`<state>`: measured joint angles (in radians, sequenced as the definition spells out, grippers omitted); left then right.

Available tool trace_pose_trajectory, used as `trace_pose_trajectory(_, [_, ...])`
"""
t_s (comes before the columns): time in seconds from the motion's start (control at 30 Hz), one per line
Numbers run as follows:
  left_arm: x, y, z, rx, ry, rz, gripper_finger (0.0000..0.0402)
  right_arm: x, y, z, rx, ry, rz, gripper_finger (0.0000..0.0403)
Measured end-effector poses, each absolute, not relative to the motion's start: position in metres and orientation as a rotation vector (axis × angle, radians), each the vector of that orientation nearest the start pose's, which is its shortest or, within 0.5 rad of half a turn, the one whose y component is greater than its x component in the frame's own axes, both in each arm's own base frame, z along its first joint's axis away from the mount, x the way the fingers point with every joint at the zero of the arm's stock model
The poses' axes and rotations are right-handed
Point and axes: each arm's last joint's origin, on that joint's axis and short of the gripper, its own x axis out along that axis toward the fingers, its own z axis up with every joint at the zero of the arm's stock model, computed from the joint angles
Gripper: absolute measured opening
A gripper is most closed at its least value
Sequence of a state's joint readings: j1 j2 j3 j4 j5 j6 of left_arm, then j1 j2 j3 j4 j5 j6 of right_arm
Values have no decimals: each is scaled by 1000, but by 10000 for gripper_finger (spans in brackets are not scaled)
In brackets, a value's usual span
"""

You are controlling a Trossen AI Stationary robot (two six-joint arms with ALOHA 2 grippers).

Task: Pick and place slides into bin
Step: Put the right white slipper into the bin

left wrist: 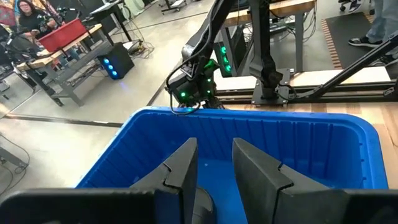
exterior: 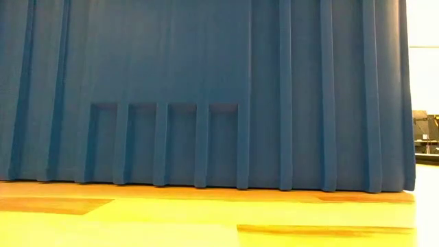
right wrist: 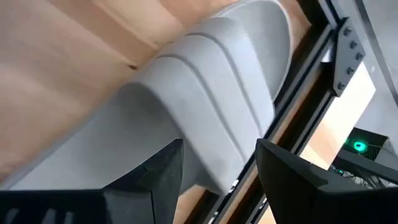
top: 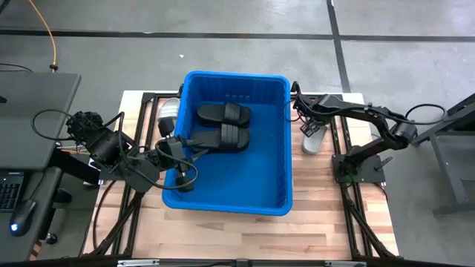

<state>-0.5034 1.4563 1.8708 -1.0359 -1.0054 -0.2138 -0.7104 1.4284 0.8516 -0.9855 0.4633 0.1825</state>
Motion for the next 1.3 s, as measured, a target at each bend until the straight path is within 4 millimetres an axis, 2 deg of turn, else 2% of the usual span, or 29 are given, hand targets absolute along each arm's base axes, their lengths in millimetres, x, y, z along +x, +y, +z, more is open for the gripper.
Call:
trace_pose_trajectory(0.2, [237,-103,471,224,401,529,92,151,-164,188,380,1524,-1099,191])
trace_pose_trajectory(0.4, [237,-103,471,226,400,533,92,150,-164,187,394,1529,-1092,191])
trace_pose_trajectory(0.57, [237,-103,471,228,399,535,92,145,-161,176,381,1553,-1114,191])
trace_pose_trajectory(0.8, [238,-103,471,227,392,542,92,146,-170,160,389,1620,-1131,183])
trace_pose_trajectory(0.93, [238,-103,472,221,386,542,92,147,-173,155,360,1643,-1152,141])
trace_pose_trajectory(1.1, [238,-103,472,221,386,541,92,146,-176,153,425,1628,-1126,21])
trace_pose_trajectory(1.3, [238,-103,472,224,387,541,92,141,-172,160,505,1642,-1125,4])
